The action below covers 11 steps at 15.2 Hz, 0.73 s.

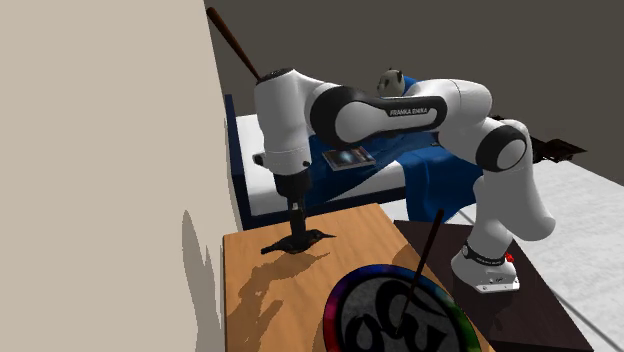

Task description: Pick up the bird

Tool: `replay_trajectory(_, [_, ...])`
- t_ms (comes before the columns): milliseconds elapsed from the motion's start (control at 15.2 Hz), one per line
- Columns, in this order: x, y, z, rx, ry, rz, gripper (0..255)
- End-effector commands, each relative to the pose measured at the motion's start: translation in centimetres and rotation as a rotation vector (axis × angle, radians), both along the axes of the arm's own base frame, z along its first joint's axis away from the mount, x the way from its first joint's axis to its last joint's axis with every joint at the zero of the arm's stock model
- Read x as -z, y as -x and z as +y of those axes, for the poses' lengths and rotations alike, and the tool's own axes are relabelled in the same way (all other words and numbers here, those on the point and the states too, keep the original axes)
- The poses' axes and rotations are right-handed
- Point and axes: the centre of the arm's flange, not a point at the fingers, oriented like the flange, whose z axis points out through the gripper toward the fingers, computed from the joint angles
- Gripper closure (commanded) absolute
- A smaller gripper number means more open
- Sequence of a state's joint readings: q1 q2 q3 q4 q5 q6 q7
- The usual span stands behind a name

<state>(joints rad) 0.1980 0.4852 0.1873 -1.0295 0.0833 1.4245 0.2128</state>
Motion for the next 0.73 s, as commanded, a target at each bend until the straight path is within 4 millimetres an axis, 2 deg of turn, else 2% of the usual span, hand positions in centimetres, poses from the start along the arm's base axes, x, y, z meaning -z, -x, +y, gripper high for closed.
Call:
replay_trajectory(0, [0.6,-0.6,0.7,-0.003,-0.006,0.003,0])
replay_trajectory(396, [4.1,-0.6,0.7,-0.003,-0.006,0.003,0])
replay_trajectory(528, [4.1,-0.6,0.7,-0.003,-0.006,0.003,0])
replay_trajectory(594, [4.1,-0.6,0.7,-0.003,-0.006,0.003,255])
replay_trajectory(660, [4.1,-0.5,0.7,-0.003,-0.006,0.003,255])
